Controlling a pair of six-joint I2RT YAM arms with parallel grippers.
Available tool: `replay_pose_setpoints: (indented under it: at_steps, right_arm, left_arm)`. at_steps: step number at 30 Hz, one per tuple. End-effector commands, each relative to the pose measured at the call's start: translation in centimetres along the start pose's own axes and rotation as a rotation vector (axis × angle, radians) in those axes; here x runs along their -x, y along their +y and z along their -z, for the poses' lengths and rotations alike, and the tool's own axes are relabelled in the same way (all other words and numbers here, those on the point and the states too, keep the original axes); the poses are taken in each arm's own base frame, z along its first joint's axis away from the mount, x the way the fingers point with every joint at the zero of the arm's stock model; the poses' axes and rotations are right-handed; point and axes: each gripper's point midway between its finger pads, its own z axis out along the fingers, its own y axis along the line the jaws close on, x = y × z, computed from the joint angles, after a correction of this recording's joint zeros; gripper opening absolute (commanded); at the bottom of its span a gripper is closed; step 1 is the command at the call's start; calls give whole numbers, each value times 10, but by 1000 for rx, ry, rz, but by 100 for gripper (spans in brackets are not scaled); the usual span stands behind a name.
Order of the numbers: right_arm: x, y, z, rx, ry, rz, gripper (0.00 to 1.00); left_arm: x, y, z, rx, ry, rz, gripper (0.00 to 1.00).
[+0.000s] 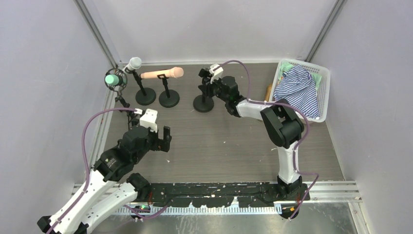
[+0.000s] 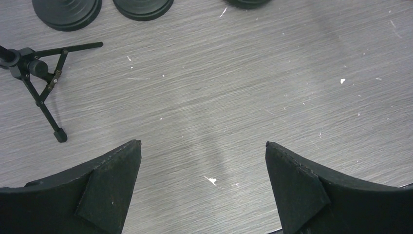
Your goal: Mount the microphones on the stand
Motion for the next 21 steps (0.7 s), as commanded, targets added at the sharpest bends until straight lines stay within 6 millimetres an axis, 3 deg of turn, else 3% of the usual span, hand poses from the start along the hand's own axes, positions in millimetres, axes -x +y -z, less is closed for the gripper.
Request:
replay_pose_setpoints:
  at_steps: [1,4,10,17,19,21]
  right_arm:
    - [71,58,37,269,-123,28,5]
    - [57,89,59,399,-86,45,5]
    - [40,146,82,608,-28,76,5]
    - [13,190,96,703,43,208,8]
    - [10,190,98,692,47,214,16]
    - [9,188,100,672,43,214,34]
  left_arm:
    - [10,-7,-4,-33,-29,-20,100]
    - [11,-9,-3,-44,-34,-20,100]
    - [12,-19,0,-105,-49,-17,100]
    - [25,-18,20,-133,-111,27,100]
    - [23,-16,24,-137,-118,13,100]
    - [19,-13,26,-136,-136,0,100]
